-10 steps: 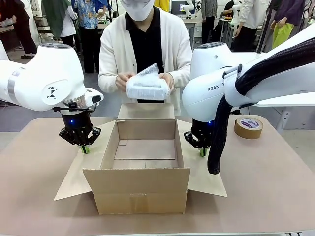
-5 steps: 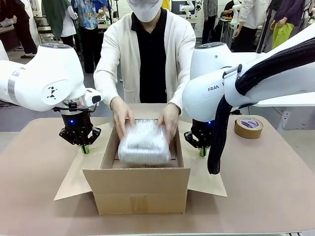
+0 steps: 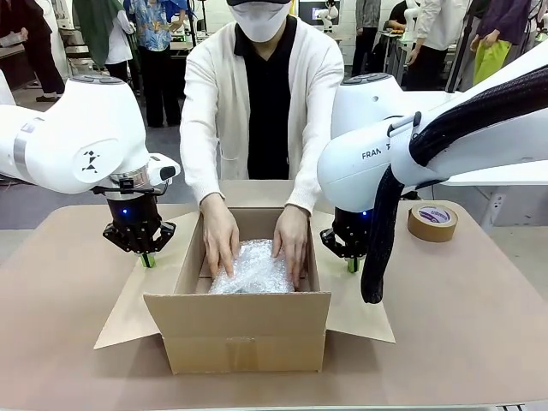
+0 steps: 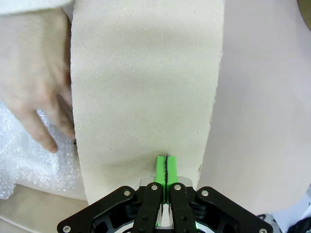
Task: Wrap the clocks to prevent damage.
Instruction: Once the human has placed the objects inside and stepped back, release both hands from the side flaps of the Package Box.
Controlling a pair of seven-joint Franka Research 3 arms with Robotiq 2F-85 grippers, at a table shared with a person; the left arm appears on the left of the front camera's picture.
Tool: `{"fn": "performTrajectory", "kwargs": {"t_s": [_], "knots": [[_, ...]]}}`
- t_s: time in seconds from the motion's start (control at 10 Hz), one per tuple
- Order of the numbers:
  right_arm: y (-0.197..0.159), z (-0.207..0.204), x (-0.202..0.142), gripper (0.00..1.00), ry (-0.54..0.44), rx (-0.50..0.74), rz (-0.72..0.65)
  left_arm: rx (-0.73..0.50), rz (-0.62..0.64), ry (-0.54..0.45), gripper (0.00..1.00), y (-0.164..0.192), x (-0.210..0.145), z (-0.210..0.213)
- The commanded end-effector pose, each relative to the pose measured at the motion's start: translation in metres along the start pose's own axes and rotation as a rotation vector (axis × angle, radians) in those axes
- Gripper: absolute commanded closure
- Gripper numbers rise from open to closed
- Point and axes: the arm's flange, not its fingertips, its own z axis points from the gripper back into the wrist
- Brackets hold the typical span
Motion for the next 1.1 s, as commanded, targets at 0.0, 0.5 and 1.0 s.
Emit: {"fn": "performTrajectory", "kwargs": {"t_s": [0.0, 0.5, 1.0], "knots": [[0.001, -0.003, -0.001, 0.99, -0.002, -0.004, -0.020, 0.010, -0.010, -0.008, 1.00, 0.000, -0.001, 0.001], [0.001, -0.003, -0.001, 0.99, -0.002, -0.004, -0.020, 0.000, 0.000, 0.000, 1.00, 0.000, 0.000, 0.000], [-0.056, 0.112, -0.034, 0.99, -0.079, -0.152, 0.391, -0.020, -0.748, -0.094, 1.00, 0.046, -0.013, 0.111]]}}
